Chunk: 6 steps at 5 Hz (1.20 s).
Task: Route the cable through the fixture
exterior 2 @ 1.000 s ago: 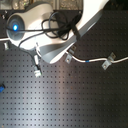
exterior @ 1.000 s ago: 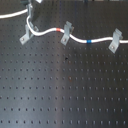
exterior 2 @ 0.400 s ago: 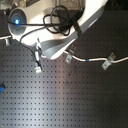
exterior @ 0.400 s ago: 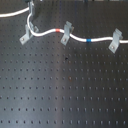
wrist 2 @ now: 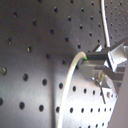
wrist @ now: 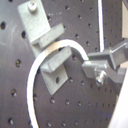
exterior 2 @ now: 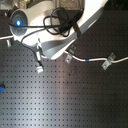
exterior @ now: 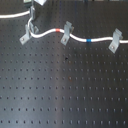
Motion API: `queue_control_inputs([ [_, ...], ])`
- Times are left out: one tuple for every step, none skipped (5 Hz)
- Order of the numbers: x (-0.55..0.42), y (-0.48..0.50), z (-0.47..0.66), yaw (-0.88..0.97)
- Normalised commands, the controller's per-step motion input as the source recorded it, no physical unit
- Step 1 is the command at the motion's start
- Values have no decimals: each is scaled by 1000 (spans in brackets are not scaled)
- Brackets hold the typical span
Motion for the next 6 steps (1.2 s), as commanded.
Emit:
queue_control_inputs([
  [17,-9,0,6],
  [-11,6,75,0],
  [-64,317,173,-803],
  [-19,261,178,-880],
  [52,164,145,-940],
  [43,101,60,-991],
])
